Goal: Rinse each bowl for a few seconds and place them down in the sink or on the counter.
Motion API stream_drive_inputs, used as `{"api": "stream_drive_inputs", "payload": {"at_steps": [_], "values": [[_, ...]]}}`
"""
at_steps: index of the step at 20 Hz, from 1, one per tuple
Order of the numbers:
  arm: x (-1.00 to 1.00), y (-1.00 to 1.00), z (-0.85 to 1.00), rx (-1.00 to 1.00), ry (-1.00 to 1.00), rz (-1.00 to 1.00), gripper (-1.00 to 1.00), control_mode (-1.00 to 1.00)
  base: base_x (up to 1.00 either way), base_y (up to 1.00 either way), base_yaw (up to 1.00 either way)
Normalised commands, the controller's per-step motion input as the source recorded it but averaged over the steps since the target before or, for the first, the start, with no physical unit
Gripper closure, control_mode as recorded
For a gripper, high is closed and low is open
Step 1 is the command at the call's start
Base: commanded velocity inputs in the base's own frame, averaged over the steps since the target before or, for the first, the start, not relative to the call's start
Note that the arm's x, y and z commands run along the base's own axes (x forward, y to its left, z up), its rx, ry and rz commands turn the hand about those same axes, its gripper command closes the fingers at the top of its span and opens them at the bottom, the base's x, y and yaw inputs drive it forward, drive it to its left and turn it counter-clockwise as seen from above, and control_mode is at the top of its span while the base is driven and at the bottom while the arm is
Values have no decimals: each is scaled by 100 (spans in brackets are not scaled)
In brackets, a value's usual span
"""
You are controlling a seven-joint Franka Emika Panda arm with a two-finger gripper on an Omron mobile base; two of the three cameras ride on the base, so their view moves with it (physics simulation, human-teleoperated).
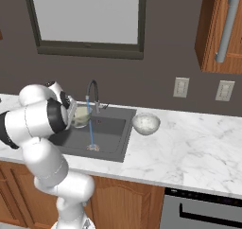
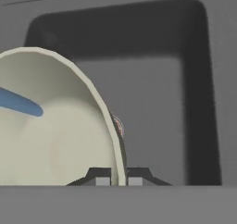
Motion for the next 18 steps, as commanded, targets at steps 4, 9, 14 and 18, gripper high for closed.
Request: {"api": "stream_drive_inputs", "payload": {"at_steps": [4,9,14,18], "values": [[-4,7,15,6,0,2,100,-100,0,0,0],[-14,19,6,3,-1,3,100,-100,0,0,0],[-14,26,3,0,-3,3,100,-100,0,0,0],[-2,29,2,0,0,0,100,-100,0,0,0]]}}
